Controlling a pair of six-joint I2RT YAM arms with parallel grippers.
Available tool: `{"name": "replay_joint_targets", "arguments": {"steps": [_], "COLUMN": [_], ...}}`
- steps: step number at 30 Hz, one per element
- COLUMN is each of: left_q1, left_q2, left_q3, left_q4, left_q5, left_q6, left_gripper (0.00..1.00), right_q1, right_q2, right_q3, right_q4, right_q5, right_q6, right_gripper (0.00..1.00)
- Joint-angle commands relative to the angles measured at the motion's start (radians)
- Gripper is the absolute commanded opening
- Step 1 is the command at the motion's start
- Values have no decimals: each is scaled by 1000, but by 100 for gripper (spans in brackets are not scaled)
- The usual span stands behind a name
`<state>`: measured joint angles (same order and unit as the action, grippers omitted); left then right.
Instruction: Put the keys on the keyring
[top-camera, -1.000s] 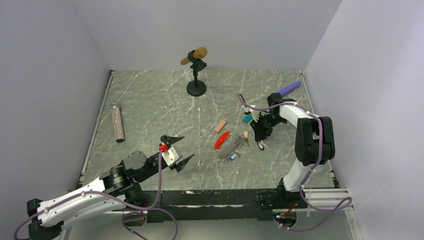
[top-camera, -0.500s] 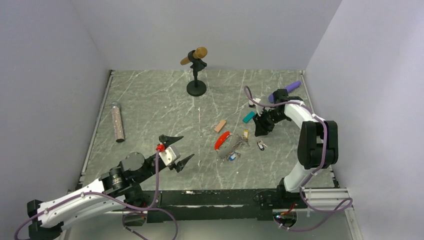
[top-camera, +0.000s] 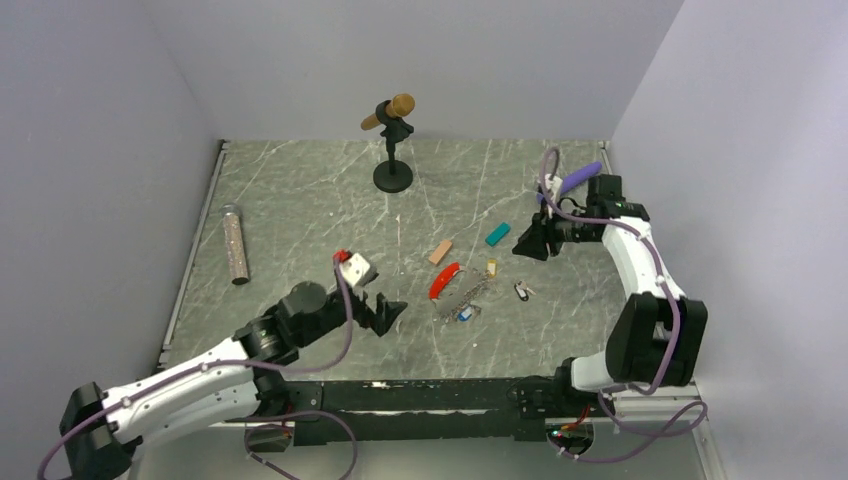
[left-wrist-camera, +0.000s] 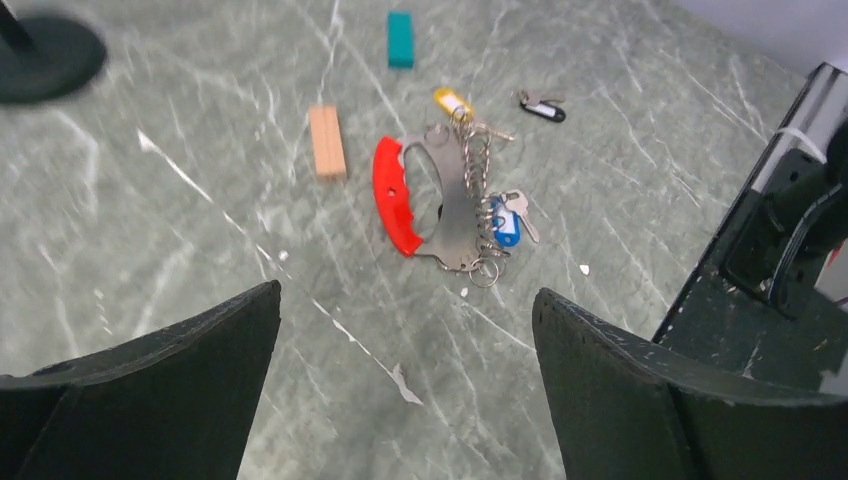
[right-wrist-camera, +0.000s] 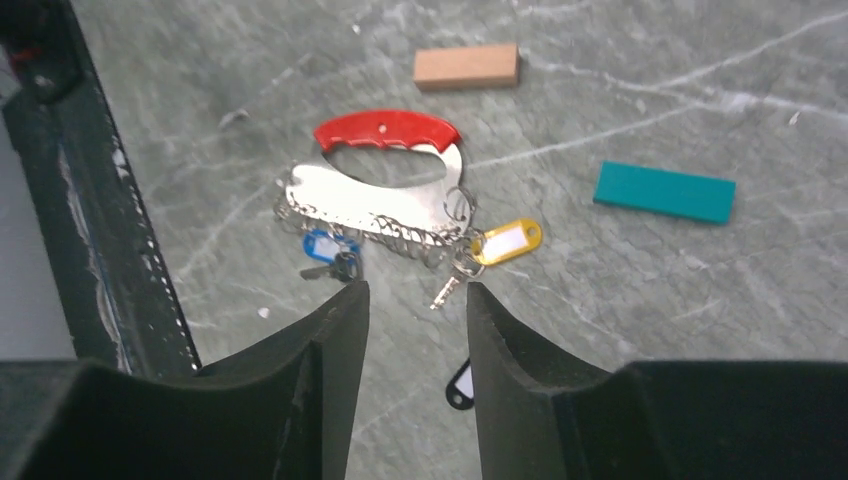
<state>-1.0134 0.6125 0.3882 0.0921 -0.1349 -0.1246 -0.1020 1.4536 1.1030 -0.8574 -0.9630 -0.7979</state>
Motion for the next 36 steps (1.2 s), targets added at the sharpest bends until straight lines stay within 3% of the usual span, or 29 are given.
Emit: {"name": "replay_joint_targets", "arguments": {"steps": [1, 5, 11, 14, 19, 24, 28, 30, 36], "left_q1": [157, 239, 243, 241, 243, 242, 243, 243, 242], "left_q2": [177, 380, 646, 699, 690, 645, 577, 529, 398], "left_q3": [103, 172, 312, 309, 270, 223, 192, 182, 142], "left_q4": [22, 56, 58, 118, 160, 164, 121, 89, 31], "left_q5": [190, 352, 518, 569, 525, 473, 411, 379, 302], "left_q6": [-277, -365, -354, -393, -417, -428, -411, -394, -349], "left_gripper": [99, 98, 86, 84, 84, 84, 84, 84, 85], "right_q1": [-55, -82, -87, -86, -85, -34, 121, 175, 183], "right_q2": [-99, -164, -170, -158, -115, -90, -108, -99, 10], "right_q3": [-66, -139, -130, -132, -141, -131, -171, -184, -184], "right_q4": [41, 92, -54, -154, -261, -114, 82, 132, 224], "right_q5": [-224, -231, -312, -330, -295, -181, 36, 78, 152], "right_q6": [36, 44, -170, -316, -482, -222, 63, 143, 322], "right_gripper": [46, 49, 51, 52, 53, 49, 49, 48, 39]}}
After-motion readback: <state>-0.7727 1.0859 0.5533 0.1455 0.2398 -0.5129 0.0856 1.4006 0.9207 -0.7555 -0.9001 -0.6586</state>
